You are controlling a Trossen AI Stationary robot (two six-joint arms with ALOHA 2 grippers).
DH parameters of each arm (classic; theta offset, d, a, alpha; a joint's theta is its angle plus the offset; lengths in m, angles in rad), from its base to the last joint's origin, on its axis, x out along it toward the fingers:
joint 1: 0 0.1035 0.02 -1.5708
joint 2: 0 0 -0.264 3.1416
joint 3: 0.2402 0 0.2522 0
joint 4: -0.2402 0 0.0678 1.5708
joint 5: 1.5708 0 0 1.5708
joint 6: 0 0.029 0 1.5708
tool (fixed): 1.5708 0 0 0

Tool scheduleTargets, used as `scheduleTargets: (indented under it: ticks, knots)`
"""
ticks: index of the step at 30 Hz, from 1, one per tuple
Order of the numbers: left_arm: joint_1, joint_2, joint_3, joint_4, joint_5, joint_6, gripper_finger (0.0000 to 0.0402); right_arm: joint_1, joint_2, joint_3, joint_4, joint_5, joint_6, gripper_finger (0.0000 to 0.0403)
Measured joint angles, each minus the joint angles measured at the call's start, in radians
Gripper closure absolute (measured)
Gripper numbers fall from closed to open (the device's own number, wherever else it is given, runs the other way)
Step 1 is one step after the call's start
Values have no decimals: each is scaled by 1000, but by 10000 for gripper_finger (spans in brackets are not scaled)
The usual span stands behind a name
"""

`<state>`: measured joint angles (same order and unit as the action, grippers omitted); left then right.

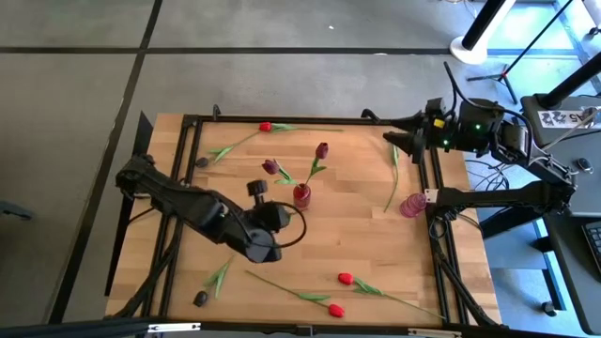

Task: Sort flowers into vase by color
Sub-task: Put the dark red tulip into the red vase

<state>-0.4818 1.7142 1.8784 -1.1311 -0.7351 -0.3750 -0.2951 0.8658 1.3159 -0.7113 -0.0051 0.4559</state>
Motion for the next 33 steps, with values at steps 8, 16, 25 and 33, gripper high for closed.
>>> scheduleTargets:
  ticks: [8, 16, 25, 33]
  knots:
    - [76, 0, 31, 269, -316, 668, 397, 0, 0, 0, 37, -94, 373, 95]
    - [216, 0, 10, 656, -369, 1268, 396, 1, 35, 0, 96, -224, 766, 95]
    - [319, 62, -4, 966, -260, 1698, 396, 84, 174, -1, 479, -279, 977, 95]
    - [339, 121, -5, 1086, -190, 1792, 396, 154, 259, -2, 545, -287, 1015, 146]
